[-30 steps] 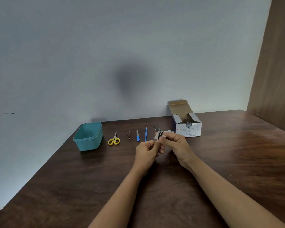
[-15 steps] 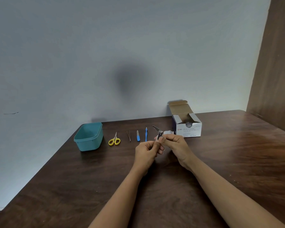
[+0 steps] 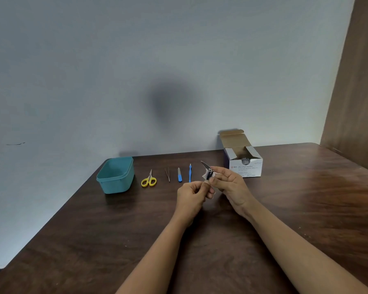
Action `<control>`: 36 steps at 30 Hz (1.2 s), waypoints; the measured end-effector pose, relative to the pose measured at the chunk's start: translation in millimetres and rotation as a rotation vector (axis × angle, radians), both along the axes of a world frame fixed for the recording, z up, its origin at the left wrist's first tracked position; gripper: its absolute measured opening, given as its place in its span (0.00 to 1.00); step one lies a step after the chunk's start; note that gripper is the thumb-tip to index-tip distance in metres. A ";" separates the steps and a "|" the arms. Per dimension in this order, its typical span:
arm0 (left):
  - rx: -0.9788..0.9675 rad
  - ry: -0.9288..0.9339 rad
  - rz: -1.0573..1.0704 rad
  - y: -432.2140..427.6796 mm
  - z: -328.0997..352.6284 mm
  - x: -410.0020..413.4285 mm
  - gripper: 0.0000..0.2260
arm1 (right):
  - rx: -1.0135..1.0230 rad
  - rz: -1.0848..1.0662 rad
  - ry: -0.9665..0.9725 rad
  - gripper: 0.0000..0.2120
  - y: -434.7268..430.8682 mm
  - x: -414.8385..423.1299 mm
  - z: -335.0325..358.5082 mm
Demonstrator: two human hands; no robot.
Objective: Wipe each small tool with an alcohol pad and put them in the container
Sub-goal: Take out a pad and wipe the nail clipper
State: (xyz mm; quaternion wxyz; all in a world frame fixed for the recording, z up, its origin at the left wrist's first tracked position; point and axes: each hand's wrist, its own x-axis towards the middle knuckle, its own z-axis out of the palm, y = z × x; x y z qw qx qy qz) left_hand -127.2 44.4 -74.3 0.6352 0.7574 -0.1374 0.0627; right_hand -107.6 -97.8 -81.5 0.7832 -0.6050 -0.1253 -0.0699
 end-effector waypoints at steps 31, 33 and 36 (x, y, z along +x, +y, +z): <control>0.196 -0.132 0.065 -0.4 -1.7 1.1 0.13 | -0.087 -0.086 0.082 0.07 8.1 -15.5 14.8; 0.232 -0.157 0.073 -0.9 -1.3 0.7 0.13 | -0.116 -0.098 0.079 0.07 9.3 -13.5 13.0; 0.252 -0.178 0.072 -1.2 0.3 -0.1 0.13 | -0.125 -0.134 0.063 0.09 12.8 -13.1 11.8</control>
